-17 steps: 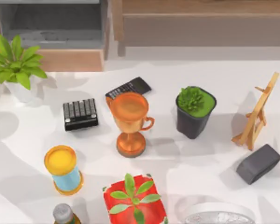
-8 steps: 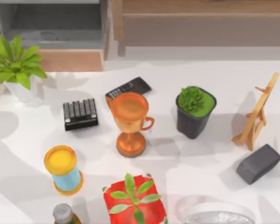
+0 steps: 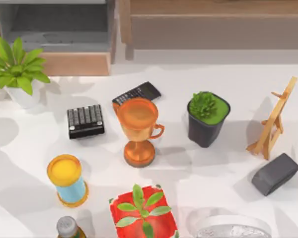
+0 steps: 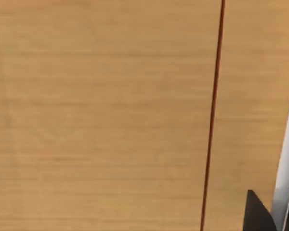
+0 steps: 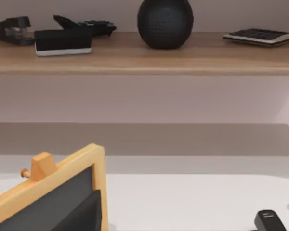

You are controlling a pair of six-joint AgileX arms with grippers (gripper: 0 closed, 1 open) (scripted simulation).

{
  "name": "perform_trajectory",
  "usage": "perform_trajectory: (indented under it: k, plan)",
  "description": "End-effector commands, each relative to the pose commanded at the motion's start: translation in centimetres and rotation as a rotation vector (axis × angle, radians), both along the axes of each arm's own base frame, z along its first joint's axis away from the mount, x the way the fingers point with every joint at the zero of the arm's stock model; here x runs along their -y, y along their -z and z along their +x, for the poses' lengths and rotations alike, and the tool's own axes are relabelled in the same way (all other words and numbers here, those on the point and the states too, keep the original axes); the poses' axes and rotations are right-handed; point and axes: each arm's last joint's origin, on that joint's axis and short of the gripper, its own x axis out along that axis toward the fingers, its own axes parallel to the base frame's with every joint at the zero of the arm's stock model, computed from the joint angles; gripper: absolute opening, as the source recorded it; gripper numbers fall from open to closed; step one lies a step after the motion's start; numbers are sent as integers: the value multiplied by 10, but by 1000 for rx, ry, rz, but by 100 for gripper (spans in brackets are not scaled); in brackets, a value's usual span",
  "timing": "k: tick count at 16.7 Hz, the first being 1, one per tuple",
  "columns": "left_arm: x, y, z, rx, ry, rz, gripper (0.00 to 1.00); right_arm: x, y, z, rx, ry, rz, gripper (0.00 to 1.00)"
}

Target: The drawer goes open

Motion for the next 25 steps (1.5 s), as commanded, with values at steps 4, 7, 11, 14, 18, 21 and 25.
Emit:
perform_trajectory:
  k: [4,7,11,14,18,21,25]
  plan:
    - [0,0,0,0,0,0,0,0,0,0,0,0,0,100]
    - [-2,5,-2,-16,-4,-12,0,0,0,0,0,0,0,100]
    - [-3,4,-27,-18,-2,-18,0,0,0,0,0,0,0,100]
    - [-2,7,-55,-25,-3,-19,0,0,0,0,0,0,0,100]
    - [-3,5,-64,-18,-3,-13,0,0,0,0,0,0,0,100]
    - [-2,7,-64,-22,-3,-15,0,0,0,0,0,0,0,100]
    - [-4,7,-89,-24,-2,-20,0,0,0,0,0,0,0,100]
